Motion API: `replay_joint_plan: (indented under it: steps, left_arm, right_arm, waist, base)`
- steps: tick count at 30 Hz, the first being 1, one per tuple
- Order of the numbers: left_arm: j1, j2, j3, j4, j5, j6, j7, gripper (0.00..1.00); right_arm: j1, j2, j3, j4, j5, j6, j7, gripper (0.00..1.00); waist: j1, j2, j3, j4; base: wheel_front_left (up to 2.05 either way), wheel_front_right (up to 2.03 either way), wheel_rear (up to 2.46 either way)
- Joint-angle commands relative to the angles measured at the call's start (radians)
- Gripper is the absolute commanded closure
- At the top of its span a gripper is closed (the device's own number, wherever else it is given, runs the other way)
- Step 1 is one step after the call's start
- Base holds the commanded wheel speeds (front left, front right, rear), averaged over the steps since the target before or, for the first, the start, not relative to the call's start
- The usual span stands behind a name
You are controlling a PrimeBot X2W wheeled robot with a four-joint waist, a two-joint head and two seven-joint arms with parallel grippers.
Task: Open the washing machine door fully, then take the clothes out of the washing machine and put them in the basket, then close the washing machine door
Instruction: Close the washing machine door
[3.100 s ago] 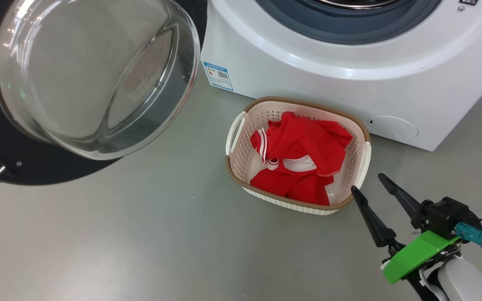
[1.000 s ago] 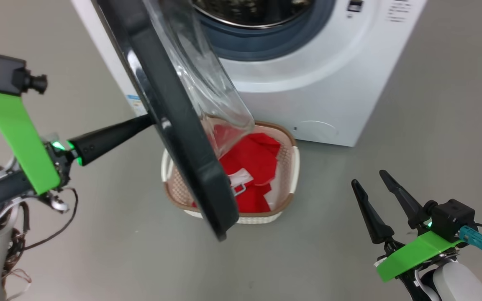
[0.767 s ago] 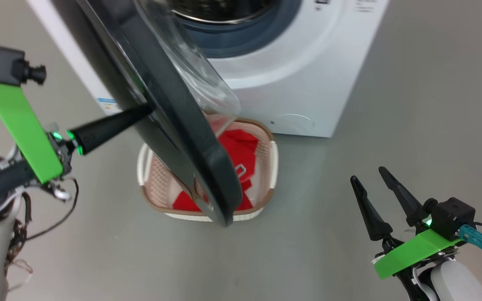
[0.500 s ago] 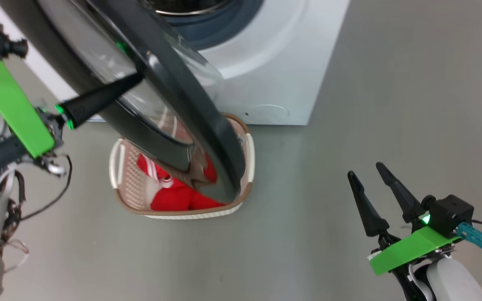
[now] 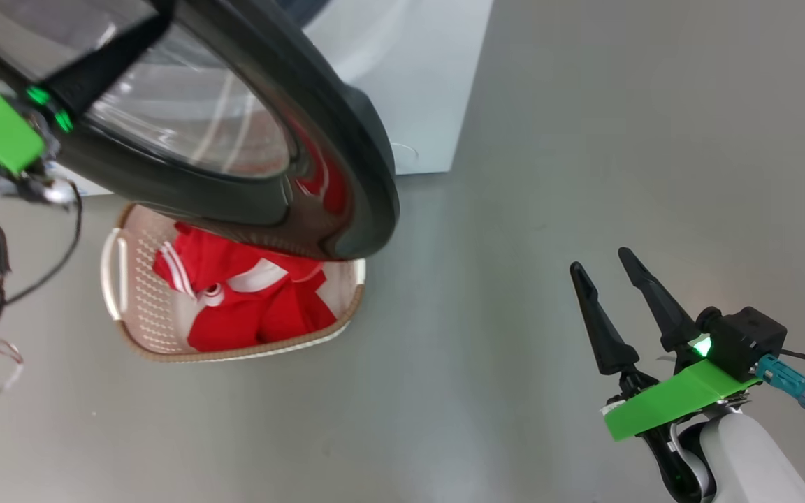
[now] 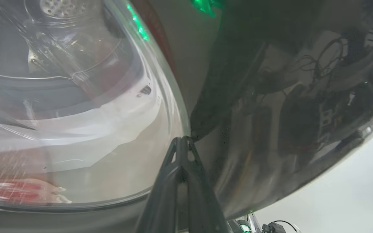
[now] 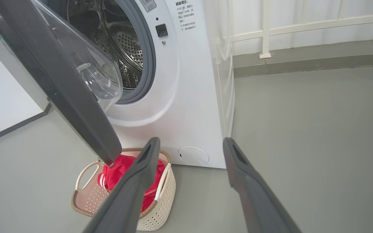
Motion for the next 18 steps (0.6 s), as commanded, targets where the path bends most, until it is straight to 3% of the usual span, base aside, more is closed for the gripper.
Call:
replay_joint_plan:
  steps: [1, 18]
  left_arm:
    - [-0.067, 0.046, 0.035, -0.001, 0.024, -0.004, -0.028, 1.00]
    - [-0.160, 0.065, -0.036, 0.117, 0.022, -0.004, -0.150, 1.00]
  right_arm:
    - [-0.024, 0.010, 0.018, -0.027, -0.010, 0.009, -0.012, 0.00]
    - [-0.042, 0.035, 0.015, -0.024, -0.014, 0.009, -0.012, 0.00]
  waist:
    - [0.0000, -0.0001, 0.024, -0.027]
    - [0.0000, -0.0001, 0.038, -0.056]
  base:
    - [0.00, 0.00, 0.00]
    - [0.00, 0.00, 0.00]
